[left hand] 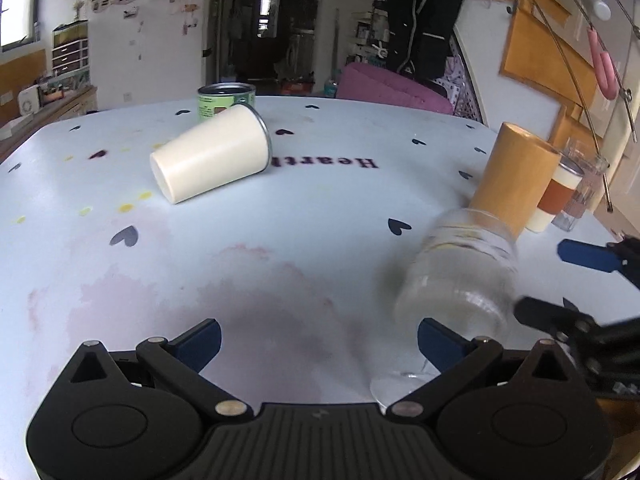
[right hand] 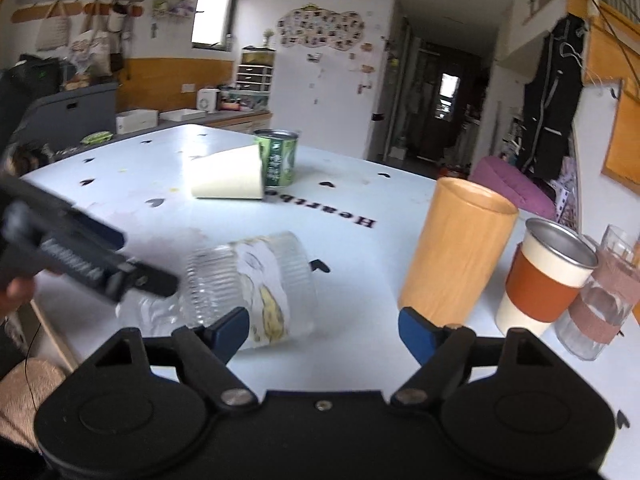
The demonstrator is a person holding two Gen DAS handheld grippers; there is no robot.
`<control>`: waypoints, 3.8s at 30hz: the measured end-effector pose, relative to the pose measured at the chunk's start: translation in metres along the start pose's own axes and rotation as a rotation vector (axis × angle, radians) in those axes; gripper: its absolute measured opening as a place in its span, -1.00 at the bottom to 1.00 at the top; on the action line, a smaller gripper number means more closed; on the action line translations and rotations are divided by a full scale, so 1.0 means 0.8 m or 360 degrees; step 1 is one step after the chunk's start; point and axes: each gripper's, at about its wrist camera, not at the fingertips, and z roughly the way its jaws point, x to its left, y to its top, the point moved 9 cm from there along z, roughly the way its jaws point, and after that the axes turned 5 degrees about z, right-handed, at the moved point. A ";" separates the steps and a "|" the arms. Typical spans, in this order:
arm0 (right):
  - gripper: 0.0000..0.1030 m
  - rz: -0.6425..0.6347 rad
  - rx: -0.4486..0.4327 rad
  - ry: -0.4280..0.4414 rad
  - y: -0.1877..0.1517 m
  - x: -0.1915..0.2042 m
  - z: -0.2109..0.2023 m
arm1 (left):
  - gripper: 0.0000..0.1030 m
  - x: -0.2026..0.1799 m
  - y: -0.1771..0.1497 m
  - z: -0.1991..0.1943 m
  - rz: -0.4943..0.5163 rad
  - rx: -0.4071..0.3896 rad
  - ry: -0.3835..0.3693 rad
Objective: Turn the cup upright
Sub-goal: 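Lift the ribbed glass with the right gripper toward the left gripper, then grasp the ribbed glass with the left gripper while the right gripper releases it, then rotate the glass upright with the left gripper and lower it onto the table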
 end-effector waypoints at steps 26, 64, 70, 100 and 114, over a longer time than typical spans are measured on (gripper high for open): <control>0.56 0.0311 -0.0053 0.0110 -0.012 -0.014 -0.021 | 0.53 -0.044 0.049 0.064 -0.0588 0.0286 -0.0437; 0.56 0.0302 -0.0073 0.0178 -0.028 -0.013 -0.034 | 0.46 -0.097 0.029 -0.054 0.0207 -0.0353 -0.0040; 0.56 0.0307 -0.0075 0.0177 -0.030 -0.016 -0.036 | 0.46 -0.098 0.016 -0.058 0.0215 -0.0297 -0.0041; 0.57 0.0358 -0.0067 0.0070 -0.045 -0.044 -0.051 | -0.07 -0.090 0.003 0.049 0.0285 -0.0137 -0.0055; 0.57 0.0388 -0.0052 0.0030 -0.050 -0.061 -0.048 | -0.10 -0.111 0.068 0.123 0.0271 -0.0103 -0.0050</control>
